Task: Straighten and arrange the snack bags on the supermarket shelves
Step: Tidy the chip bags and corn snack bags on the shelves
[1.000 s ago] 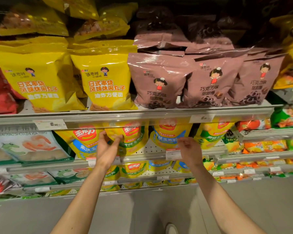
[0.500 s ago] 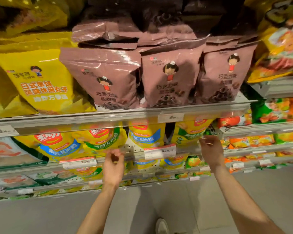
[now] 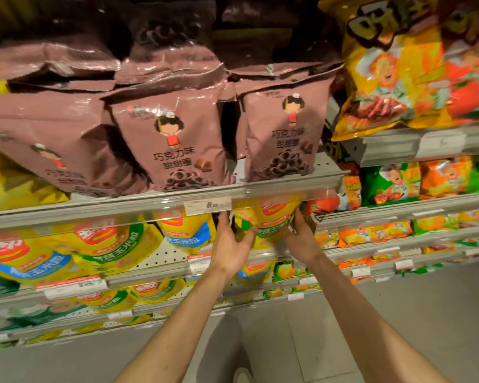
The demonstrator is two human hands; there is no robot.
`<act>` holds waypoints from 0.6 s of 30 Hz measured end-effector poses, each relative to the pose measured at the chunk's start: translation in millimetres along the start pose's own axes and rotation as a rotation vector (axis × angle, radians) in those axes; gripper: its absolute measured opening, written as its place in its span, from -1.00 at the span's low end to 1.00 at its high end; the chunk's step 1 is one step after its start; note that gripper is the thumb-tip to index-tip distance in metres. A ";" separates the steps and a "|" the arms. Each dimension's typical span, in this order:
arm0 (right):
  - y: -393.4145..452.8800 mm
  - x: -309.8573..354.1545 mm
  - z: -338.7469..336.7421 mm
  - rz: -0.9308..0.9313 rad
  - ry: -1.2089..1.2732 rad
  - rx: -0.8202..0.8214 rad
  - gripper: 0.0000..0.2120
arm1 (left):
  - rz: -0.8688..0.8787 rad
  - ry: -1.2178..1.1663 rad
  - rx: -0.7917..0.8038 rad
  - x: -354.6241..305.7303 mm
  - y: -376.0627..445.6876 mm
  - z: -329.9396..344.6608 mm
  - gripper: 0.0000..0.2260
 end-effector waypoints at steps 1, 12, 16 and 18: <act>0.5 0.8 0.8 -0.004 0.014 0.005 -0.24 | 0.001 -0.001 -0.002 -3.8 4.2 0.6 -0.38; 0.8 7.0 5.5 -0.209 0.088 -0.039 -0.17 | -0.019 -0.031 0.046 -19.3 22.8 -2.4 -0.47; 1.1 -5.2 3.2 -0.156 0.077 -0.058 -0.18 | -0.086 0.004 0.062 -9.5 24.7 -8.1 -0.50; 0.0 -9.6 1.8 -0.136 0.084 -0.068 -0.17 | -0.105 -0.003 0.092 -5.9 24.1 -12.7 -0.51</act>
Point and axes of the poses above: each hand's wrist, its own y-axis towards the middle knuckle, its own z-axis out of the palm, x = y × z, the point moved 3 cm from there along y, towards the middle knuckle, and after that the axes turned 11 degrees about x, right-handed, at the moved point
